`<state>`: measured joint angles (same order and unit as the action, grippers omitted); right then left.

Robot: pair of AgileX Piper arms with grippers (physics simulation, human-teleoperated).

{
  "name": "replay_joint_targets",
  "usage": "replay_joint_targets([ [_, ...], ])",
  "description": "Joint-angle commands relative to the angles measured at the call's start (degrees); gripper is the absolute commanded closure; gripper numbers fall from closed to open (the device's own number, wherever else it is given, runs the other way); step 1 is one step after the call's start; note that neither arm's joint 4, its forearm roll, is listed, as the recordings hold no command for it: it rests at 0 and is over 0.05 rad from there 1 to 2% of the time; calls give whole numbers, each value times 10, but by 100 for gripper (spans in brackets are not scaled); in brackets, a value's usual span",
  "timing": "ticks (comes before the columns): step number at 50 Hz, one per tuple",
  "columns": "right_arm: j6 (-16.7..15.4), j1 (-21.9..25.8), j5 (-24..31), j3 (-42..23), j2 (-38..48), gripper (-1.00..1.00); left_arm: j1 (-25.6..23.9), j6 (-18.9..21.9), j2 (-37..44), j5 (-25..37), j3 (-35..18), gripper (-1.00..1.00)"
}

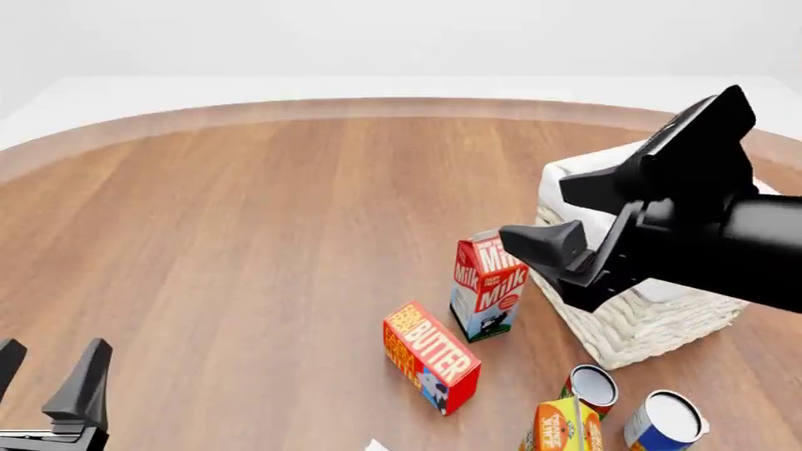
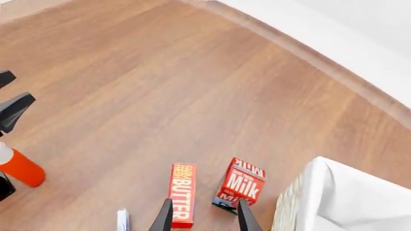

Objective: Pick up the cream cheese box and the butter, and put them in the basket.

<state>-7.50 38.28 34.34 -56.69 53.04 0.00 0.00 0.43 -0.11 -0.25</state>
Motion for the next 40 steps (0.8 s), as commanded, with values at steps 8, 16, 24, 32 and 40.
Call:
replay_joint_targets([
  [8, 23, 17, 2, -14, 50, -100, 0, 0, 0, 0, 0, -100],
  [16, 33, 23, 11, -30, 72, -100, 0, 0, 0, 0, 0, -100],
  [24, 49, 24, -7, -15, 109, -100, 0, 0, 0, 0, 0, -100],
  [32, 51, 19, -15, -19, 138, -100, 0, 0, 0, 0, 0, -100],
  [40, 55, 23, -25, -20, 177, -100, 0, 0, 0, 0, 0, -100],
])
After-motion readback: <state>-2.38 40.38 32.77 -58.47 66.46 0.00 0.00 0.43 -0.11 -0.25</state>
